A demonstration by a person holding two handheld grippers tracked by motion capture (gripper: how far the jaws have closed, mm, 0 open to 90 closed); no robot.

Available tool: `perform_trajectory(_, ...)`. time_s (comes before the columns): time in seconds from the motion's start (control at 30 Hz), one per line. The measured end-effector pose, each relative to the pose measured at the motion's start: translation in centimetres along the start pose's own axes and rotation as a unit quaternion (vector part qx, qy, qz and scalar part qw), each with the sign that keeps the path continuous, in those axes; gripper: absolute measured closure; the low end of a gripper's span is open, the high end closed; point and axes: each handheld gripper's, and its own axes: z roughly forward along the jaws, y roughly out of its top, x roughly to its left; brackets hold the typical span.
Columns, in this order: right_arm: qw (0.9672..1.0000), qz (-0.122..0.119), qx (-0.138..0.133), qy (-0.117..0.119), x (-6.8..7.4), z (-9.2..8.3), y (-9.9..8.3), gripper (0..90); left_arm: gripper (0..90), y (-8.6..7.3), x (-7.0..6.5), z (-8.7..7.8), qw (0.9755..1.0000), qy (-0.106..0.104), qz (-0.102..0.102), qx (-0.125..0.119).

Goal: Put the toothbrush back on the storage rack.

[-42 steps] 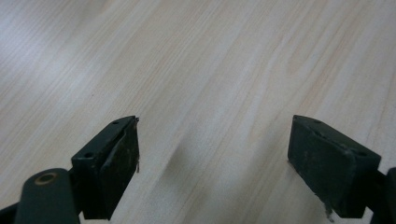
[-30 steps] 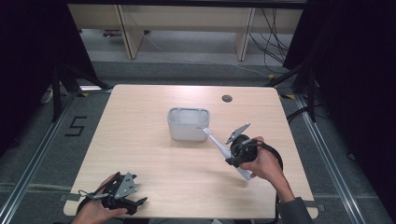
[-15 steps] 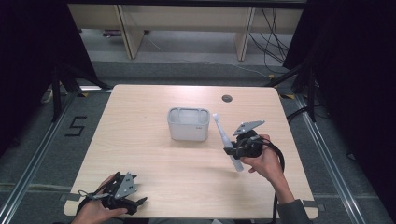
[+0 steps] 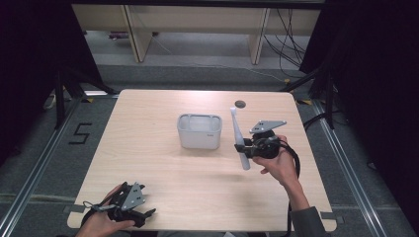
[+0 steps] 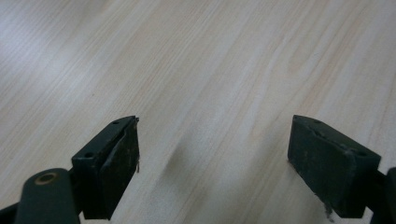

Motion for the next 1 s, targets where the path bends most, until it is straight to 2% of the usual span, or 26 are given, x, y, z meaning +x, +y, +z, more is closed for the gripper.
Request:
perform_trajectory(0.03,1.0,0.004,0.005,0.006,-0.1,-0.1,0.2,66.9,16.4,0.0,0.0,0.0,1.0,-0.001,0.0,0.0)
perform_trajectory(0.1,0.9999,0.014,-0.003,0.004,-0.2,-0.1,0.5,66.9,16.4,0.0,0.0,-0.1,1.0,-0.002,0.001,-0.002)
perform_trajectory(0.17,0.9998,0.0,-0.022,0.0,-0.6,0.0,0.9,66.9,16.4,0.0,0.0,0.0,1.0,-0.001,0.0,0.0)
perform_trajectory(0.2,0.9996,0.006,-0.029,-0.001,-0.6,0.0,1.0,66.9,16.4,0.0,-0.1,0.1,0.9999,0.002,-0.012,-0.01)
perform_trajectory(0.23,0.9993,0.005,-0.038,-0.001,-0.7,0.0,1.3,66.9,16.3,0.0,0.0,-0.1,1.0,-0.002,-0.002,-0.002)
perform_trajectory(0.3,0.9989,0.02,-0.042,0.004,-0.5,0.1,1.6,66.9,16.4,0.0,0.0,-0.1,1.0,-0.002,0.001,-0.002)
perform_trajectory(0.33,0.9989,0.008,-0.046,-0.005,-0.7,0.0,1.7,66.9,16.4,0.0,0.0,0.0,1.0,-0.001,0.0,-0.001)
perform_trajectory(0.4,0.9986,0.022,-0.049,0.003,-0.6,0.1,2.1,66.9,16.4,0.0,-0.1,0.1,0.9999,0.0,-0.01,-0.009)
perform_trajectory(0.43,0.9984,0.016,-0.055,0.001,-0.6,0.2,2.3,66.9,16.4,0.0,0.0,-0.1,1.0,-0.002,0.001,-0.001)
perform_trajectory(0.57,0.998,0.016,-0.061,-0.004,-0.6,0.3,3.1,66.8,16.3,0.0,0.0,0.0,1.0,-0.002,0.0,-0.001)
perform_trajectory(0.6,0.9975,0.011,-0.07,-0.007,-0.7,0.4,3.3,66.9,16.4,0.0,0.0,0.0,1.0,-0.002,-0.002,-0.004)
perform_trajectory(0.63,0.9978,0.014,-0.064,-0.001,-0.7,0.4,3.5,66.8,16.4,0.0,0.0,0.0,1.0,-0.002,-0.002,-0.004)
perform_trajectory(0.67,0.9975,0.01,-0.07,-0.004,-0.8,0.5,3.6,66.8,16.4,0.0,0.0,0.0,1.0,-0.001,-0.002,-0.003)
perform_trajectory(0.7,0.9968,0.025,-0.076,-0.002,-0.6,0.7,3.8,66.9,16.4,0.0,0.0,0.0,1.0,-0.001,-0.002,-0.003)
perform_trajectory(0.77,0.997,0.014,-0.076,0.0,-0.8,0.8,4.1,66.9,16.3,0.0,-0.1,0.0,0.9999,-0.003,-0.01,-0.006)
perform_trajectory(0.8,0.9968,0.013,-0.079,-0.006,-0.8,0.9,4.3,66.8,16.4,0.0,-0.1,0.0,1.0,-0.002,-0.005,-0.005)
perform_trajectory(0.83,0.9969,0.024,-0.074,0.001,-0.7,1.0,4.4,66.8,16.4,0.0,0.0,0.0,1.0,-0.001,-0.003,-0.004)
perform_trajectory(0.87,0.9969,0.016,-0.078,-0.005,-0.9,1.0,4.5,66.9,16.4,0.0,0.0,0.0,1.0,-0.001,-0.003,-0.003)
perform_trajectory(0.9,0.9961,0.027,-0.083,-0.005,-0.7,1.1,4.6,66.8,16.4,0.0,0.0,0.0,1.0,-0.001,-0.003,-0.003)
perform_trajectory(0.93,0.9967,0.025,-0.077,0.004,-0.9,1.1,4.7,66.8,16.4,0.0,0.0,0.0,1.0,-0.002,-0.002,-0.004)
perform_trajectory(1.0,0.9959,0.029,-0.085,-0.003,-0.8,1.2,5.0,66.9,16.4,0.0,0.0,0.0,1.0,-0.001,-0.003,-0.004)
